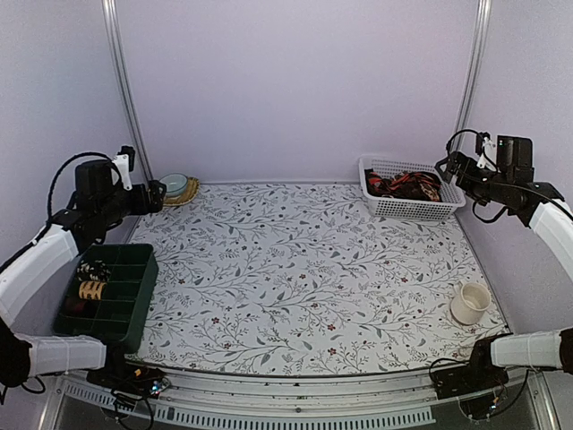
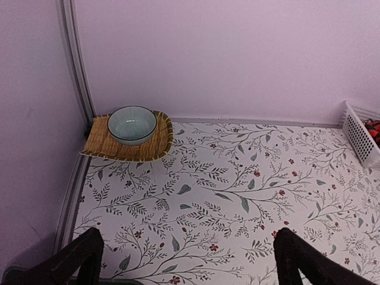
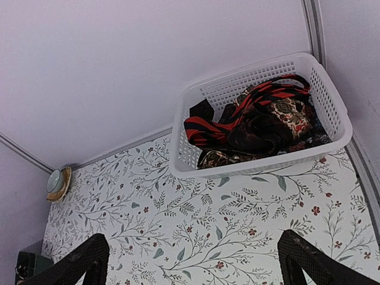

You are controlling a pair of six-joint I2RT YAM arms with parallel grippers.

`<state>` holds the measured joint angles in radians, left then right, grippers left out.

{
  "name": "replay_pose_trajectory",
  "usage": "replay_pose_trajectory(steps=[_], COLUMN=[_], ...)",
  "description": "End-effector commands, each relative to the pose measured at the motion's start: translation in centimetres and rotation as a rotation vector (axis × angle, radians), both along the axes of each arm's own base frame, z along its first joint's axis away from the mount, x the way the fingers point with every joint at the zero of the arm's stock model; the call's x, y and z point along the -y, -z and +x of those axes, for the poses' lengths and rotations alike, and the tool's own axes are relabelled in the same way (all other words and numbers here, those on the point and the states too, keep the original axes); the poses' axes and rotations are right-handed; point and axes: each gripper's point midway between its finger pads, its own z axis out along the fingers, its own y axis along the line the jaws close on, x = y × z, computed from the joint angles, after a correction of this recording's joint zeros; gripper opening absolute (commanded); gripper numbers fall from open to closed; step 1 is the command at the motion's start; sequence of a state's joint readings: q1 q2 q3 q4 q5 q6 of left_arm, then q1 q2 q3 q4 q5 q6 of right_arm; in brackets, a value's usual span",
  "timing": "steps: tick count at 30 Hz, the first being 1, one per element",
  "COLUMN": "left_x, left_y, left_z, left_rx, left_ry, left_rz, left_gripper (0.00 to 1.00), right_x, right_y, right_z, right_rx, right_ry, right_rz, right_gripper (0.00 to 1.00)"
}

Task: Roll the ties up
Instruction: Pick up the tie from the bin.

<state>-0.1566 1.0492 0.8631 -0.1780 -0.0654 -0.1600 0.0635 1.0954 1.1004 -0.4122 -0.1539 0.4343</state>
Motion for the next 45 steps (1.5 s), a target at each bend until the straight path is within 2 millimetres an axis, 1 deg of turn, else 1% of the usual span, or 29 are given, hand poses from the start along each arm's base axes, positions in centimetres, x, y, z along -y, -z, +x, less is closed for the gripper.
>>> replay_pose_trajectory(steps=[1,3,6,8,11,12,13,14,16,17,23,26,27,30,34,37,40,45], left_x=[-1.7,-2.4,-2.7,-2.8,-2.7,-2.7,-2.7,-2.8,-3.0,-3.2,-3.4,-3.7,-3.7,-4.0,-4.2,-4.4,-4.4,-4.5], left_y=[-0.6,-0.5,-0.3,0.0,0.4,0.5,0.5,0.5,0.6,0.6,1.0,1.1,1.1,1.2,1.4,1.5,1.6,1.8], left_z=[-0.5,-0.5,-0.4,-0.3,-0.1,-0.1,0.0,0.0,0.0,0.0,0.1,0.1,0.1,0.1,0.1,0.1,0.1,0.2], left_rx=[0.048,0.049,0.042,0.034,0.021,0.019,0.019,0.018,0.018,0.019,0.014,0.011,0.011,0.009,0.006,0.004,0.001,-0.005], left_ry=[-0.075,-0.103,-0.111,-0.112,-0.105,-0.104,-0.105,-0.106,-0.113,-0.117,-0.122,-0.133,-0.136,-0.145,-0.153,-0.16,-0.162,-0.166], left_rz=[-0.004,-0.014,-0.029,-0.039,-0.051,-0.053,-0.054,-0.053,-0.056,-0.058,-0.061,-0.058,-0.057,-0.053,-0.047,-0.043,-0.042,-0.04], left_gripper=[1.0,1.0,1.0,1.0,1.0,1.0,1.0,1.0,1.0,1.0,1.0,1.0,1.0,1.0,1.0,1.0,1.0,1.0], right_x=[-0.1,-0.5,-2.3,-2.9,-3.4,-3.5,-3.5,-3.4,-3.5,-3.7,-4.7,-5.5,-5.5,-5.6,-5.2,-4.9,-4.7,-4.8], right_y=[0.0,0.1,-0.5,-1.0,-0.3,0.3,1.5,1.5,3.0,4.4,8.3,9.6,9.4,10.4,11.6,12.5,13.5,15.1], right_z=[0.8,1.4,2.4,3.6,6.3,7.3,8.2,9.4,11.2,12.3,17.4,19.8,20.6,22.4,24.3,25.2,25.8,26.0], right_rx=[-0.006,0.011,0.063,0.077,0.043,0.025,-0.002,-0.004,-0.04,-0.069,-0.133,-0.148,-0.14,-0.143,-0.154,-0.158,-0.165,-0.193], right_ry=[-0.003,-0.024,-0.122,-0.148,-0.154,-0.152,-0.145,-0.133,-0.117,-0.105,-0.036,-0.025,-0.014,0.022,0.07,0.096,0.111,0.113], right_rz=[0.001,0.009,0.042,0.058,0.087,0.093,0.1,0.104,0.116,0.123,0.1,0.085,0.083,0.077,0.066,0.053,0.044,0.058], right_gripper=[1.0,1.0,1.0,1.0,1.0,1.0,1.0,1.0,1.0,1.0,1.0,1.0,1.0,1.0,0.99,0.98,0.97,0.97])
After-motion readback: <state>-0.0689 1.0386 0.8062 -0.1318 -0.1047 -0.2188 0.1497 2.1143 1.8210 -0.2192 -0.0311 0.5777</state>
